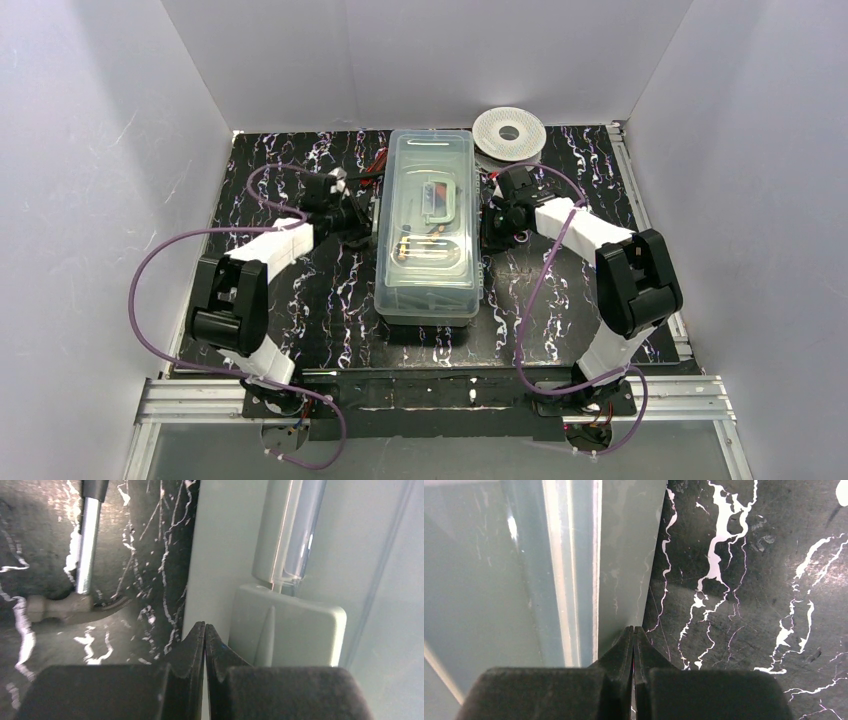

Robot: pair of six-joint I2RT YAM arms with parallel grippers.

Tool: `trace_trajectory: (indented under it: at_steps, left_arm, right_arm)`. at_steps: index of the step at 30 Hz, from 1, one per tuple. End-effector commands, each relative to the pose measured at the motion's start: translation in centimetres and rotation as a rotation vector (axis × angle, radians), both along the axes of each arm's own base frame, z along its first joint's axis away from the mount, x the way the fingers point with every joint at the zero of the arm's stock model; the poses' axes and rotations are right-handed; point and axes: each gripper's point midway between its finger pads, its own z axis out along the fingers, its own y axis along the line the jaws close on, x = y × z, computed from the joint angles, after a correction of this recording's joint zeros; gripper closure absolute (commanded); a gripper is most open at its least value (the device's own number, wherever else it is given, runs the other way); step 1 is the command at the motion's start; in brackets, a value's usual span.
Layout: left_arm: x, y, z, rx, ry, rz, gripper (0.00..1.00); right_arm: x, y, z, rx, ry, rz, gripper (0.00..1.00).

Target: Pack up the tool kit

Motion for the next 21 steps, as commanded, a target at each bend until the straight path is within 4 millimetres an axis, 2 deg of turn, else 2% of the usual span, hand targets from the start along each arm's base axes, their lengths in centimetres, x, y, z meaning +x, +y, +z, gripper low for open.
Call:
trace_trajectory:
  at_steps: [1,2,5,10,14,18,21]
  left_arm:
    - [-5.4,-2.6,-0.3,0.275,0.115,-0.309,1.0]
    - [-5.9,-2.3,-1.1,0.335,0.145,-0.328,1.0]
    - [-5.7,-2.1,-1.8,0.464,0.17,-0.365,1.0]
    - [-6.0,-2.2,-2.3,0.623,0.164,-0.404,1.0]
    - [-6.1,-0.9,-3.1,0.751,0.189,-0.399,1.0]
    - [-6.6,-1.5,-4.0,0.713,0.203,-0.411,1.0]
    - [-6.5,-4.2,-3.7,0.56,0.144,-0.445,1.0]
  right_arm:
    - [1.0,4.3,3.9,0.141,-0.086,0.1,0.99]
    - [1.0,4.2,3.9,0.137,-0.086,0.099,0.99]
    - [1.0,4.1,3.9,0.125,-0.087,0.1,0.99]
    - [1.0,4.0,3.7,0.106,-0.085,0.1,0.99]
    - [1.0,4.0,3.7,0.104,-0.082,0.099,0.99]
    - [1.0,4.1,3.6,0.104,-0.078,0.1,0.99]
    - [1.0,4.1,3.6,0.109,-0.076,0.103,0.99]
